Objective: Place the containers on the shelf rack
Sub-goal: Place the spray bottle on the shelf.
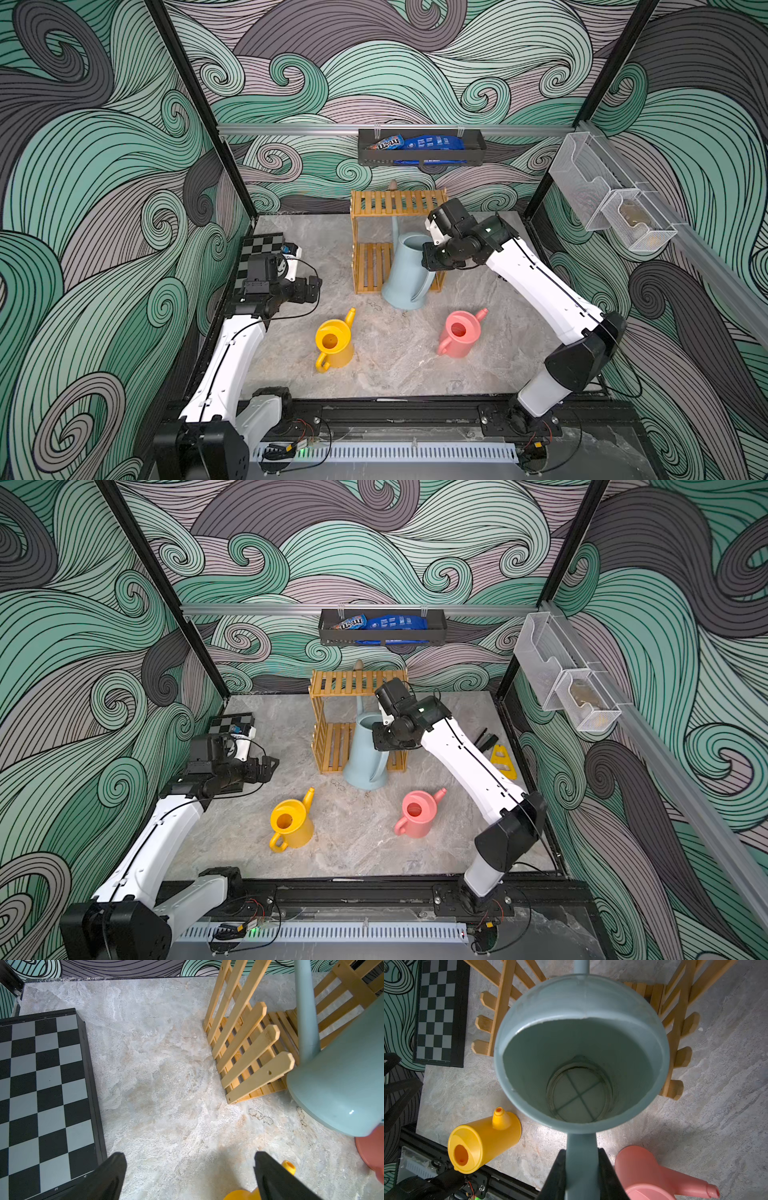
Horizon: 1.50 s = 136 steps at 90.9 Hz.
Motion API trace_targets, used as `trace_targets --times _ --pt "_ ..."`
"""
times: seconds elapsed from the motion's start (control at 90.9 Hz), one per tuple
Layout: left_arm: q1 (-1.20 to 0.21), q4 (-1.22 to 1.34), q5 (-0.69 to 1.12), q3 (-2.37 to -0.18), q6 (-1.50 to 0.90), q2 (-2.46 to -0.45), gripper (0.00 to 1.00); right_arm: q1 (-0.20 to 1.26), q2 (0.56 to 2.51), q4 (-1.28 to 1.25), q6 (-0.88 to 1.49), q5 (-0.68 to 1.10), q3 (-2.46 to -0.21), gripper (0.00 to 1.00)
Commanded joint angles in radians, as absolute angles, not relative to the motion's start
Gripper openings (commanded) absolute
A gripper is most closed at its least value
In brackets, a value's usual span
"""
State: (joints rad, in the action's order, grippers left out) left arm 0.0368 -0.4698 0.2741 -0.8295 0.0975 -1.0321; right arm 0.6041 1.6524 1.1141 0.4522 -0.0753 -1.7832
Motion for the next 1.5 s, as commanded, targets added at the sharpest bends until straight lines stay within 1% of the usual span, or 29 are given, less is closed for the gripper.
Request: trace_targets --times 0.0,0.088,0.374,0.925,1.222,1.486 --pt "0.032 -0.451 0.282 -0.831 0.104 -1.020 0.99 0.648 1.644 1.019 0.495 -0.196 -1.805 0.00" --pt "0.030 -0.451 0.281 -0.831 0.106 -1.022 0.99 0.682 1.640 0.974 0.525 -0.257 -1.775 0.00" --pt "0.022 -0.453 0.277 -0.836 0.109 -1.026 0.99 0.738 1.643 0.845 0.578 -0.346 -1.678 0.00" --pt "0.008 -0.454 0.273 -0.844 0.110 -1.040 0.99 0.746 1.641 0.627 0.545 -0.476 -1.568 0.00" --pt "0.000 -0.453 0.261 -0.845 0.115 -1.040 0.99 0.762 1.681 0.579 0.517 -0.509 -1.576 0.00" --pt "-0.005 -0.454 0.252 -0.844 0.118 -1.035 0.99 0.772 1.733 0.617 0.490 -0.517 -1.620 0.00"
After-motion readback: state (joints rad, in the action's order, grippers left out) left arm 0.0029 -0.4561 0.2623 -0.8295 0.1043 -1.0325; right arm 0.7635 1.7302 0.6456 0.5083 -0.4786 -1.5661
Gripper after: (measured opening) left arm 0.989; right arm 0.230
